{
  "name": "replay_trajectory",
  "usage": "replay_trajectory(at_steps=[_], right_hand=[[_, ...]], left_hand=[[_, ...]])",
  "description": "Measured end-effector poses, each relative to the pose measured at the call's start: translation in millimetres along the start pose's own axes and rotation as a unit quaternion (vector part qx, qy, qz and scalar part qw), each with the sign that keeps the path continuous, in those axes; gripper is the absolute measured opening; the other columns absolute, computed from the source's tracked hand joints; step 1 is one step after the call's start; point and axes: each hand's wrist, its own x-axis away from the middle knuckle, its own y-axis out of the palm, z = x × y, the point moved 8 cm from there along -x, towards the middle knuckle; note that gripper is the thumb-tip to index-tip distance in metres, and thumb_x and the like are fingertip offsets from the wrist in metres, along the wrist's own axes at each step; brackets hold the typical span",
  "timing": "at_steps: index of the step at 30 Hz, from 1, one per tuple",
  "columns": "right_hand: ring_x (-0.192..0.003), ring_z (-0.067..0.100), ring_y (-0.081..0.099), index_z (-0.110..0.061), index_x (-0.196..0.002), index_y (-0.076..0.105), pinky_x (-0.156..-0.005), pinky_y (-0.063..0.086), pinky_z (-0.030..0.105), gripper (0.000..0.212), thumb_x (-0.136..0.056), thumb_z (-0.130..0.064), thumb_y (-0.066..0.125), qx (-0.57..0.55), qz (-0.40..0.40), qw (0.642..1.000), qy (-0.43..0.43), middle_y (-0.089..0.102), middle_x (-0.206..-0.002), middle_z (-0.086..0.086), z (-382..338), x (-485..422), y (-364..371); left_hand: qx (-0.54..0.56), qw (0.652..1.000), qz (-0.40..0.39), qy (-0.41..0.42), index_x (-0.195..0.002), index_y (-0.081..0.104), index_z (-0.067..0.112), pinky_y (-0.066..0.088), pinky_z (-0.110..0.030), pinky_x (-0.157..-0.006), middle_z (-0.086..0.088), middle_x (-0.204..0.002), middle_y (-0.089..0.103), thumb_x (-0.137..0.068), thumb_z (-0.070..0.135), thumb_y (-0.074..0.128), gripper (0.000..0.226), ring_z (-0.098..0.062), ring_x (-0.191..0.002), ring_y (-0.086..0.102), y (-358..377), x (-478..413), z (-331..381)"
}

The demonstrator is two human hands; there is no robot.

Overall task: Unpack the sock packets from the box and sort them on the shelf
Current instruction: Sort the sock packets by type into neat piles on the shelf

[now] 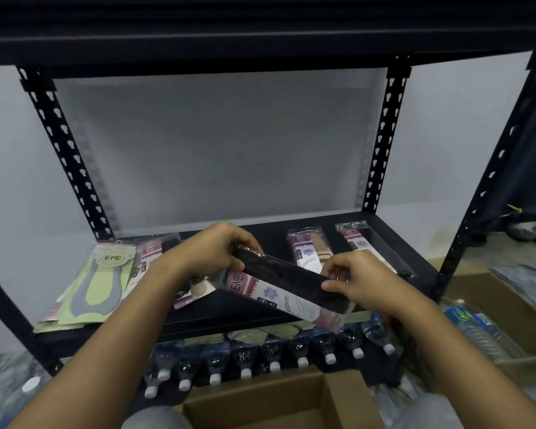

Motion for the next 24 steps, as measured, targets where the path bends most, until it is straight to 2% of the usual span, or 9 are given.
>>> replay_trajectory(at_steps=[2, 4, 6, 8, 11, 14, 20, 22, 24], right_hand=[[-0.068, 0.005, 0.06, -0.029, -0.076, 0.067, -0.058, 0.044, 0.014, 0.01, -0.079, -0.025, 0.076, -0.031, 0.019, 0.999, 0.02, 0.065, -0.076, -0.009, 11, 3, -1], [-0.069, 0.003, 0.061, -0.03, -0.075, 0.067, -0.06, 0.046, 0.014, 0.012, -0.08, -0.022, 0.075, -0.074, 0.046, 0.996, 0.032, 0.067, -0.076, -0.009, 21, 7, -6], [-0.07, 0.003, 0.062, -0.029, -0.077, 0.068, -0.064, 0.047, 0.015, 0.013, -0.08, -0.019, 0.075, -0.112, 0.074, 0.99, 0.039, 0.068, -0.076, -0.008, 31, 11, -12], [-0.072, 0.008, 0.064, -0.026, -0.079, 0.069, -0.067, 0.052, 0.02, 0.012, -0.08, -0.016, 0.075, -0.161, 0.103, 0.98, 0.052, 0.069, -0.077, -0.004, 41, 16, -17], [-0.071, 0.003, 0.064, -0.026, -0.077, 0.069, -0.066, 0.051, 0.01, 0.016, -0.078, -0.011, 0.076, -0.236, 0.165, 0.955, 0.063, 0.07, -0.076, -0.003, 51, 25, -21], [-0.072, 0.0, 0.065, -0.024, -0.078, 0.07, -0.066, 0.05, 0.007, 0.017, -0.078, -0.008, 0.075, -0.332, 0.207, 0.917, 0.078, 0.072, -0.077, -0.004, 55, 32, -13], [-0.078, 0.001, 0.068, -0.025, -0.083, 0.07, -0.065, 0.052, 0.011, 0.016, -0.077, -0.011, 0.076, -0.43, 0.233, 0.865, 0.111, 0.074, -0.081, -0.007, 52, 40, 24], [-0.08, 0.001, 0.068, -0.024, -0.084, 0.071, -0.065, 0.052, 0.011, 0.015, -0.078, -0.012, 0.076, -0.454, 0.238, 0.851, 0.115, 0.074, -0.083, -0.009, 51, 42, 35], [-0.08, 0.001, 0.069, -0.024, -0.083, 0.072, -0.066, 0.052, 0.011, 0.014, -0.078, -0.011, 0.076, -0.471, 0.246, 0.839, 0.116, 0.074, -0.083, -0.009, 51, 46, 41]], left_hand=[[0.003, 0.999, 0.033, 0.008, -0.093, 0.07, 0.047, 0.053, -0.014, -0.07, 0.022, -0.095, 0.071, -0.079, 0.004, 0.074, 0.045, 0.007, -0.09, 0.066, -2, -3, 3], [0.021, 0.994, 0.099, 0.027, -0.106, 0.066, 0.048, 0.053, -0.021, -0.085, 0.022, -0.111, 0.067, -0.076, 0.011, 0.08, 0.05, 0.004, -0.103, 0.063, -9, -2, 3], [0.099, 0.98, 0.168, 0.046, -0.119, 0.059, 0.047, 0.053, -0.027, -0.093, 0.018, -0.121, 0.064, -0.074, 0.015, 0.083, 0.06, -0.002, -0.111, 0.062, -17, 4, -3], [0.202, 0.949, 0.237, 0.05, -0.123, 0.055, 0.046, 0.053, -0.027, -0.093, 0.014, -0.125, 0.063, -0.077, 0.016, 0.081, 0.061, -0.005, -0.114, 0.061, -20, 16, -14], [0.317, 0.897, 0.307, 0.03, -0.123, 0.056, 0.036, 0.055, -0.025, -0.085, 0.005, -0.122, 0.064, -0.084, 0.011, 0.074, 0.049, -0.011, -0.107, 0.065, -4, 29, -29], [0.404, 0.862, 0.306, -0.004, -0.12, 0.056, 0.025, 0.059, -0.032, -0.078, -0.005, -0.119, 0.065, -0.088, 0.007, 0.067, 0.038, -0.023, -0.101, 0.068, 31, 32, -30], [0.476, 0.858, 0.192, -0.029, -0.121, 0.057, 0.018, 0.059, -0.032, -0.076, -0.002, -0.109, 0.072, -0.08, 0.024, 0.072, 0.043, -0.021, -0.098, 0.072, 98, 24, 0], [0.49, 0.852, 0.184, -0.034, -0.116, 0.059, 0.016, 0.059, -0.032, -0.078, -0.002, -0.109, 0.073, -0.076, 0.026, 0.074, 0.044, -0.021, -0.099, 0.072, 110, 23, 6], [0.49, 0.848, 0.197, -0.04, -0.112, 0.062, 0.012, 0.059, -0.033, -0.08, -0.006, -0.109, 0.073, -0.078, 0.019, 0.075, 0.037, -0.023, -0.1, 0.071, 116, 24, 6]])
